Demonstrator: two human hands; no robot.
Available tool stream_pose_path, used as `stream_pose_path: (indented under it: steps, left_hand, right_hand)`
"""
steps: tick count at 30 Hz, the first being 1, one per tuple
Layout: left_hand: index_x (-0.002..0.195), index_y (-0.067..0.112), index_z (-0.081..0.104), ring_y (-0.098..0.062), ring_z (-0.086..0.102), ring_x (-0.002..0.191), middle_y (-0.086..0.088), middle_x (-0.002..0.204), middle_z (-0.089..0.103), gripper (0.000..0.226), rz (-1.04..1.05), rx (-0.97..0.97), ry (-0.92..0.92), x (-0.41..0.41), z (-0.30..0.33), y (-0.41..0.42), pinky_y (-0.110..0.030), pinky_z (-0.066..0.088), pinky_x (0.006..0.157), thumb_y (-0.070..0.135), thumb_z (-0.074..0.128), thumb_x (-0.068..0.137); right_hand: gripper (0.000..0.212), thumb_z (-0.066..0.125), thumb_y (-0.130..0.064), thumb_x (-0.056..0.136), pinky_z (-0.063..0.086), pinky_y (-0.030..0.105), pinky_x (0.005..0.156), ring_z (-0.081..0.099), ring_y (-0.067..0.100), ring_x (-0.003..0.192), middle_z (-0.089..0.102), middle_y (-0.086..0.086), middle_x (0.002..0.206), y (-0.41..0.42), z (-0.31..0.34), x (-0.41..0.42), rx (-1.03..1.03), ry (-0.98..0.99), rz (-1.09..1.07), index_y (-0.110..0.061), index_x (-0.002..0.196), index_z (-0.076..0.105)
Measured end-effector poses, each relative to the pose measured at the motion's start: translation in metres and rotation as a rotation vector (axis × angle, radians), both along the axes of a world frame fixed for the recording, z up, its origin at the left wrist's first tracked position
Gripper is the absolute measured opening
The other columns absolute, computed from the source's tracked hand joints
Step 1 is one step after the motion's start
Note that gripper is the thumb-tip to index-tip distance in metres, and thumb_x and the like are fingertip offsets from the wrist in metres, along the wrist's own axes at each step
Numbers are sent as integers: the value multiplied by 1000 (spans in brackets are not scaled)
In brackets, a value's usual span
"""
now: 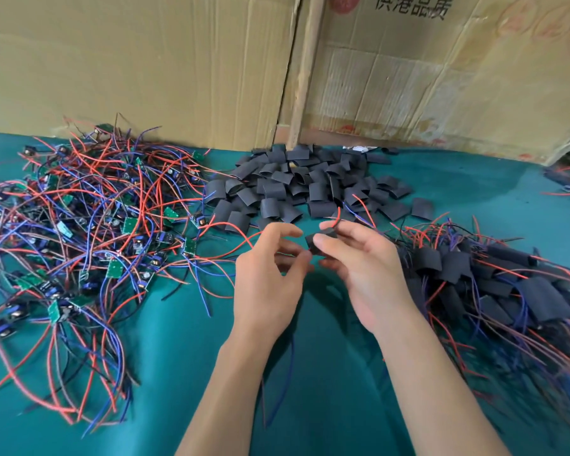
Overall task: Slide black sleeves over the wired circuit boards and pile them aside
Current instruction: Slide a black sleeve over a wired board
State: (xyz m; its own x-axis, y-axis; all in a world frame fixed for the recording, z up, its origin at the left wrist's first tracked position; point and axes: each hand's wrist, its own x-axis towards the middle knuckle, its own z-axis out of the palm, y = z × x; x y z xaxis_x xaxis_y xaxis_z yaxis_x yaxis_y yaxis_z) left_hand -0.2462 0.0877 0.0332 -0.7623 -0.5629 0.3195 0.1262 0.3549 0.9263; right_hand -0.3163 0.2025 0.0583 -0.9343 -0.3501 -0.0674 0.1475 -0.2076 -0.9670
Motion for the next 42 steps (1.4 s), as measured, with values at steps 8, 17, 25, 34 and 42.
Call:
stream_pose_path:
  steps: [8, 17, 25, 34, 42]
  left_hand:
    - [102, 30, 57, -7, 73, 71, 19, 97, 65, 32, -74, 57, -44, 1, 1, -1, -21, 56, 71, 6, 73, 88]
    - [108, 22, 71, -21, 74, 78, 0, 89, 75, 25, -186, 65, -165, -1, -3, -3, -42, 59, 84, 5, 71, 89]
    - [96, 16, 68, -17, 77, 76, 5, 90, 75, 24, -172, 196, -107, -1, -3, -5, -41, 62, 82, -5, 73, 86]
    - [91, 10, 67, -13, 74, 68, -2, 84, 73, 22, -150, 352, -10, -2, 0, -5, -22, 58, 63, -11, 72, 86]
    - [86, 12, 70, -14, 75, 68, 3, 73, 76, 18, -218, 372, -17, -2, 1, -7, -19, 55, 61, -6, 71, 90]
  right_hand:
    - [22, 70, 11, 83, 52, 20, 60, 70, 14, 74, 76, 4, 85, 3, 0, -2, -28, -2, 68, -7, 93, 77]
    - [24, 65, 11, 87, 49, 17, 64, 65, 14, 73, 71, 8, 91, 12, 4, -15, -294, -37, -97, -10, 91, 76]
    - [23, 79, -2, 81, 53, 19, 63, 68, 11, 78, 75, -2, 84, 1, -6, -6, 92, 178, -43, -21, 94, 80]
    - [21, 72, 1, 87, 51, 23, 64, 67, 15, 83, 73, 10, 91, 2, -1, -6, -12, 38, -27, -9, 105, 78]
    - [19, 71, -2, 89, 49, 26, 69, 69, 18, 87, 76, 9, 93, 2, 1, -5, -9, 58, -11, -12, 105, 77]
